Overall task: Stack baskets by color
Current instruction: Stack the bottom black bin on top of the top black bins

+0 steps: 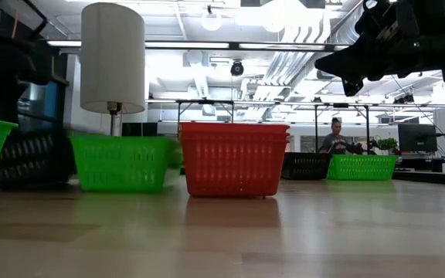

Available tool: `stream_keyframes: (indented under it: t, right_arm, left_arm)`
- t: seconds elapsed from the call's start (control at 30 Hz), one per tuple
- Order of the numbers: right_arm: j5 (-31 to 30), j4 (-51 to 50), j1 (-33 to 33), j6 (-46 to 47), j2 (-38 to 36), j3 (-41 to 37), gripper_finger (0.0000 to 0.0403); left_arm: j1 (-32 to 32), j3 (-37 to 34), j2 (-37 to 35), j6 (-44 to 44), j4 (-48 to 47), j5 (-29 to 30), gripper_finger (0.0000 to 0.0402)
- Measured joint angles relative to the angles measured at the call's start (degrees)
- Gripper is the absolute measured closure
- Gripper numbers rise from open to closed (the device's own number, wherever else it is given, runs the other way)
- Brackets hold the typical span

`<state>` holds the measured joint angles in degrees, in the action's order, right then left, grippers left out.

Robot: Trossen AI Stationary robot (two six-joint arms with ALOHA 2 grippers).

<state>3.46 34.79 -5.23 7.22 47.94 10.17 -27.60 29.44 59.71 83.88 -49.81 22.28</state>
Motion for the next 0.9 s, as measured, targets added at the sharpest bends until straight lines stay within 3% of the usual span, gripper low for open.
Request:
stream_keyframes:
  t: [0.5, 0.7, 0.9]
  right_arm:
    - [0.0, 0.0, 0.0, 0.2, 0.0, 0.0, 0.0403]
    - [0.0, 0.0, 0.0, 0.2, 0.0, 0.0, 0.0403]
    - [-0.1, 0.0, 0.0, 0.2, 0.0, 0.0, 0.0403]
  left_arm:
    - [4.2, -2.5, -0.6, -2.6, 0.7, 0.2, 0.019]
    - [5.2, -3.6, -0.6, -2.9, 1.8, 0.1, 0.0244]
    - [5.5, -3.1, -0.6, -8.7, 2.6, 0.9, 0.0337]
